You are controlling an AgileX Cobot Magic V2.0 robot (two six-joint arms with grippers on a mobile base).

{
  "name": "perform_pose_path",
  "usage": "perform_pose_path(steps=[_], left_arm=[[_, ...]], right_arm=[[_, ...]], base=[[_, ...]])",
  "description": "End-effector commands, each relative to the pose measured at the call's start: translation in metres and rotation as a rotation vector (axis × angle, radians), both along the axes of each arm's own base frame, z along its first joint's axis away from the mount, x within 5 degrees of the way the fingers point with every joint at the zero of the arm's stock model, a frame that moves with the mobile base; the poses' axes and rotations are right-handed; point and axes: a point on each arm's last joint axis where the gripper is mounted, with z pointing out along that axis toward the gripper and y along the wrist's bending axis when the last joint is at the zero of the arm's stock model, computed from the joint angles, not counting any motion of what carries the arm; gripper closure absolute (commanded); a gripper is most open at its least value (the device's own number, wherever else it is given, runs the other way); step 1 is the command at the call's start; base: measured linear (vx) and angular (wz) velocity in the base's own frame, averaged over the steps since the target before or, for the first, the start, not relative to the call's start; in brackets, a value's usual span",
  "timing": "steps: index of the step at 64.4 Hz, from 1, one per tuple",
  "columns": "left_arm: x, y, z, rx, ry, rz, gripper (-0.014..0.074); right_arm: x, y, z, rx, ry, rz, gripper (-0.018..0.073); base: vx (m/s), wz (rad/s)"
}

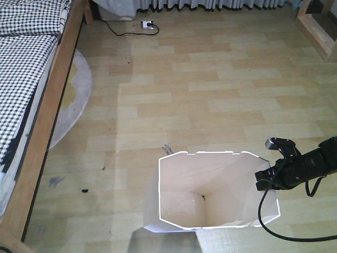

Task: Move trash bin to bedside with robot
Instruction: 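Carry the held bin with the right gripper toward the bed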

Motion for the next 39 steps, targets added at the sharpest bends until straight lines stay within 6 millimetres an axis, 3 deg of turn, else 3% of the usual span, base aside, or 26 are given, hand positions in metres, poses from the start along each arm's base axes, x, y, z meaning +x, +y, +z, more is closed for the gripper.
perform_pose_path(steps=[1, 39], left_arm=[[-0.0008, -0.0006, 0.0037, -0.023, -0.078, -0.009, 0.0603], [-0.0008, -0.0006, 0.0037, -0.023, -0.078, -0.009, 0.0603]], right_arm=[[0.0089, 0.0116, 0.0318, 0.188, -0.050, 0.000, 0.0564], [0.0088, 0.0118, 0.0320, 0.191, -0.049, 0.001, 0.0564]], base=[[0.34, -0.08], [0.35, -0.06]])
